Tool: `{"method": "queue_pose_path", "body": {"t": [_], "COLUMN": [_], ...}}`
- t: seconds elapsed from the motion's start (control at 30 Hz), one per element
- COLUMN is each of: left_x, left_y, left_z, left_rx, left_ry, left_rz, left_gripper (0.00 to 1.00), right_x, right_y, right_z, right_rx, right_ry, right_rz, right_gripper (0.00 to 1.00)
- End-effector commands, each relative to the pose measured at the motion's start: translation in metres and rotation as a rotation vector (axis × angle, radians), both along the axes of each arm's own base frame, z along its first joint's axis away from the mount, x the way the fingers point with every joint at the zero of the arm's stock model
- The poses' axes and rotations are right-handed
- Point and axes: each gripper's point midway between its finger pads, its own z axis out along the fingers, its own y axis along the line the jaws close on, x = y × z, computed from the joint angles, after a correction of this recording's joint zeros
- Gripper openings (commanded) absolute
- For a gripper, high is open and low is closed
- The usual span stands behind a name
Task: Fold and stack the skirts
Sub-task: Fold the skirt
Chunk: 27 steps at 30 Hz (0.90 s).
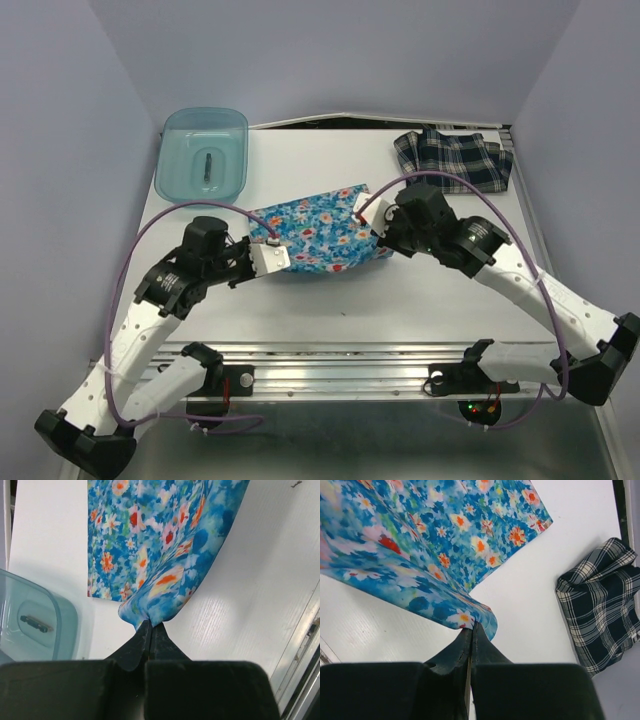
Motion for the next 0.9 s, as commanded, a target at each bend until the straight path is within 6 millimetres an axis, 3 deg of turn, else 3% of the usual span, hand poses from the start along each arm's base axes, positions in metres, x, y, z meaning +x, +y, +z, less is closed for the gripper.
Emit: {"method": "queue_pose_path", "body": {"t": [0.0, 0.2, 0.33, 0.43, 0.6, 0.7, 0.8, 0.87], "left_x": [-0.013, -0.032, -0.037, -0.035, -0.011, 0.001, 0.010, 0.016], "left_y": [0.004, 0.009, 0.014, 0.014, 0.008, 0.000, -0.004, -0.002], "left_z": [0.020, 0.022, 0.026, 0.027, 0.009, 0.003, -0.002, -0.008], "left_rx": [0.010, 0.020, 0.037, 0.036, 0.022, -0.004, -0.015, -0.008], "left_ry": [-0.044, -0.040, -0.067, -0.061, 0.045, 0.111, 0.125, 0.124], "left_rz": [-0.054, -0.102, -0.117, -0.099, 0.015, 0.066, 0.090, 0.120], "left_gripper": [0.00, 0.00, 0.00, 0.00, 0.00, 0.00, 0.00, 0.00], "right_x": [-0.013, -0.021, -0.024, -0.014, 0.027, 0.059, 0.085, 0.102], "right_y": [-0.009, -0.013, -0.019, -0.023, -0.013, -0.016, -0.018, -0.022], "right_z": [0.037, 0.074, 0.084, 0.079, 0.063, 0.050, 0.054, 0.046], "right_rx": [0.021, 0.074, 0.077, 0.032, -0.059, -0.123, -0.109, -0.111], "right_ry": [-0.058, -0.094, -0.102, -0.126, -0.209, -0.237, -0.270, -0.240], "right_rz": [0.059, 0.062, 0.049, 0.019, -0.024, -0.063, -0.081, -0.089], "right_gripper": [0.01, 0.01, 0.01, 0.01, 0.01, 0.01, 0.01, 0.01]}}
